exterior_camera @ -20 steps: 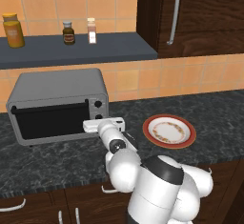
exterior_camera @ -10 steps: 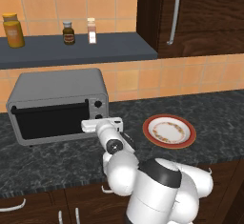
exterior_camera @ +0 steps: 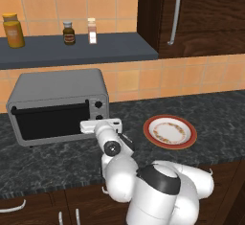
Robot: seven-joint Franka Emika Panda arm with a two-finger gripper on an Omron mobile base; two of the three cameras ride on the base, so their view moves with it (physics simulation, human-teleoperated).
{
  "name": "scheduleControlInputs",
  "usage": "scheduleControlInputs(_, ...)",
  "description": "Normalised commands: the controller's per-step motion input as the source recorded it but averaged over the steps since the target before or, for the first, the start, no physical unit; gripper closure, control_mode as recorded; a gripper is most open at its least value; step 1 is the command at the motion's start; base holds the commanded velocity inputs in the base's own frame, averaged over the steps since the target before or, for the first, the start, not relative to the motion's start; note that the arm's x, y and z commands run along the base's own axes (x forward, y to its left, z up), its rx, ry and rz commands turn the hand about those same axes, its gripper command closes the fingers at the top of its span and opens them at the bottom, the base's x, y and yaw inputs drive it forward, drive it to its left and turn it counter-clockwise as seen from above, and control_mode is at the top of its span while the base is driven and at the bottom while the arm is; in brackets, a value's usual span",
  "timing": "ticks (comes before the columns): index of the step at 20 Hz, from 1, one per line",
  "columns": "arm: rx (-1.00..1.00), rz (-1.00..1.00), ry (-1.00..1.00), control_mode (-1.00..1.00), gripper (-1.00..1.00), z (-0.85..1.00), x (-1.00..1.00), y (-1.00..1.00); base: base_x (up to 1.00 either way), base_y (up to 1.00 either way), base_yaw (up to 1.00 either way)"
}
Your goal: Pick up the kebab skewer and baguette bread, and place them inside the toaster oven. Close the toaster oven door and start by setting the timer.
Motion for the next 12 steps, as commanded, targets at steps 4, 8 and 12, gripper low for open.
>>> scheduleControlInputs(4, 0.0, 0.0, 0.0, -1.0, -1.0, 0.0, 0.04, -0.06, 0.0, 0.0, 0.0)
scheduleControlInputs(8, 0.0, 0.0, 0.0, -1.0, -1.0, 0.0, 0.11, -0.08, 0.0, 0.0, 0.0)
scheduleControlInputs(12, 0.0, 0.0, 0.0, -1.0, -1.0, 0.0, 0.01, -0.09, 0.0, 0.0, 0.0)
